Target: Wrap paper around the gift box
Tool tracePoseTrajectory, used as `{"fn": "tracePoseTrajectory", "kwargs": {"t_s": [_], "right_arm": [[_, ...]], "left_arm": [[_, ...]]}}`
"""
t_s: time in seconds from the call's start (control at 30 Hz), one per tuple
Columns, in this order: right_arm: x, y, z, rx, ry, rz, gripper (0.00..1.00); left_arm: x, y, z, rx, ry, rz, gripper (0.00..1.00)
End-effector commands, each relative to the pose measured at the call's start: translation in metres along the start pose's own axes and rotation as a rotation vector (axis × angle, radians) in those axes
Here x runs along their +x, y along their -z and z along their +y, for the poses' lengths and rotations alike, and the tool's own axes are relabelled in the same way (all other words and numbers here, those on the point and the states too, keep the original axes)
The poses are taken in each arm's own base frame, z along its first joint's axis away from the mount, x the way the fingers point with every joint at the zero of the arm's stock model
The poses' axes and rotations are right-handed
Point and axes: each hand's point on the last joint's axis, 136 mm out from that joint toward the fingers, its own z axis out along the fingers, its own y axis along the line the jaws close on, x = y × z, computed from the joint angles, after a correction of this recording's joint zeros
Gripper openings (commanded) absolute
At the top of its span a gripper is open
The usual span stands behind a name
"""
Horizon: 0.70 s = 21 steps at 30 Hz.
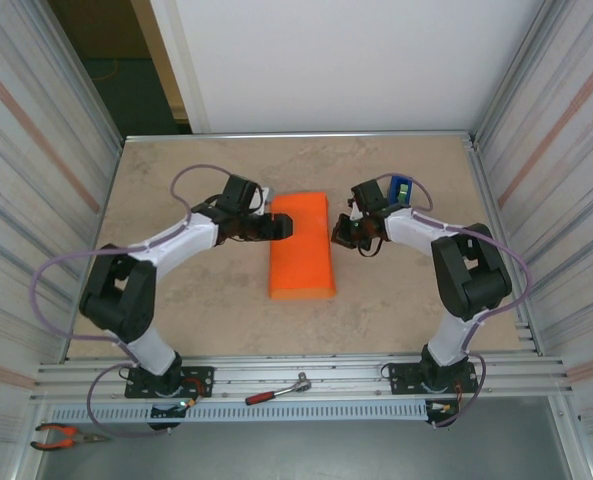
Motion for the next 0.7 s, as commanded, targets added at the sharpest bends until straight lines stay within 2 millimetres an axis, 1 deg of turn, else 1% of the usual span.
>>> {"fn": "tracePoseTrajectory", "kwargs": {"t_s": [0.0,0.13,0.2,0.23,0.27,0.3,0.4,0.47,0.57,0.63,0.67], "right_arm": [[0.002,0.029,-0.007,0.040,-0.006,-0.047,0.20],[0.004,0.062,-0.010,0.079,0.025,-0.113,0.62],[0.008,0.074,-0.010,0.099,0.044,-0.135,0.87],[0.008,0.079,-0.007,0.097,0.061,-0.153,0.99],[0.010,0.082,-0.007,0.096,0.064,-0.163,0.99],[0.012,0.087,-0.005,0.090,0.067,-0.175,0.99],[0.018,0.093,0.002,0.068,0.081,-0.201,0.99],[0.022,0.095,0.004,0.059,0.082,-0.225,0.99],[0.029,0.094,0.001,0.058,0.056,-0.245,0.99],[0.036,0.091,0.000,0.064,0.049,-0.225,0.99],[0.040,0.087,0.000,0.069,0.056,-0.205,0.99]], "left_arm": [[0.007,0.022,-0.001,-0.005,-0.011,-0.041,0.76],[0.020,0.036,0.002,0.007,-0.011,-0.090,0.82],[0.026,0.040,0.005,0.013,-0.009,-0.110,0.87],[0.028,0.043,0.006,0.012,-0.011,-0.125,0.91],[0.031,0.046,0.008,0.007,-0.011,-0.135,0.98],[0.033,0.047,0.010,0.004,-0.013,-0.147,0.99],[0.041,0.055,0.012,0.015,-0.029,-0.181,0.99],[0.047,0.059,0.017,0.002,-0.023,-0.200,0.99],[0.054,0.060,0.029,-0.018,0.001,-0.252,0.99],[0.062,0.060,0.037,-0.030,0.060,-0.272,0.99],[0.064,0.059,0.038,-0.021,0.074,-0.274,0.99]]}}
